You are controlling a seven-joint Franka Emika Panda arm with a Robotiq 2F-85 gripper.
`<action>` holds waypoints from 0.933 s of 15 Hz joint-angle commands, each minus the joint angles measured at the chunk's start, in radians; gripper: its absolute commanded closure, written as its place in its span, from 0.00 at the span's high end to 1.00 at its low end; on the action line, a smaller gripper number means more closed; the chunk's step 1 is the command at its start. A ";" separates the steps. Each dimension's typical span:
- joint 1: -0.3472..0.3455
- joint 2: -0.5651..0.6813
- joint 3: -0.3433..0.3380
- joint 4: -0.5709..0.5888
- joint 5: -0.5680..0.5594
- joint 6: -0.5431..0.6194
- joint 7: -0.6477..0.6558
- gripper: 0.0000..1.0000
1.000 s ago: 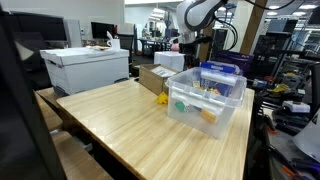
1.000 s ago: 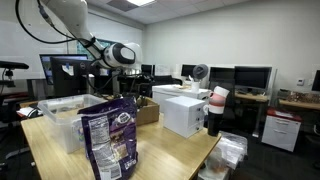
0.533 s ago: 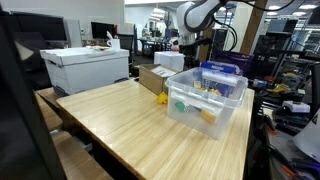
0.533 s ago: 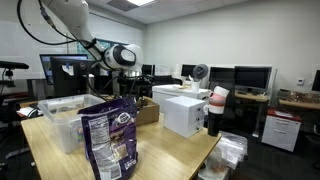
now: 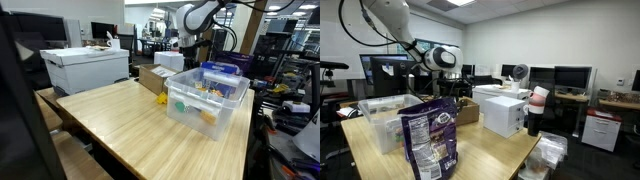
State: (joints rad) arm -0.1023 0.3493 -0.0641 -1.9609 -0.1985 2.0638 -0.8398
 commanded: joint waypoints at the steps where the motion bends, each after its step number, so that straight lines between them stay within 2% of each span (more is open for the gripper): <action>1: -0.020 -0.013 0.019 -0.035 0.022 0.025 0.006 0.34; 7: -0.019 -0.016 0.020 -0.040 0.023 0.023 0.004 0.34; 8: -0.013 0.000 0.014 0.002 -0.003 -0.004 0.003 0.34; 9: -0.013 0.000 0.014 0.003 -0.004 -0.004 0.003 0.59; 14: -0.013 0.000 0.014 0.003 -0.004 -0.004 0.003 0.59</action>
State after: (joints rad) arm -0.1027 0.3495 -0.0638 -1.9601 -0.1979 2.0632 -0.8398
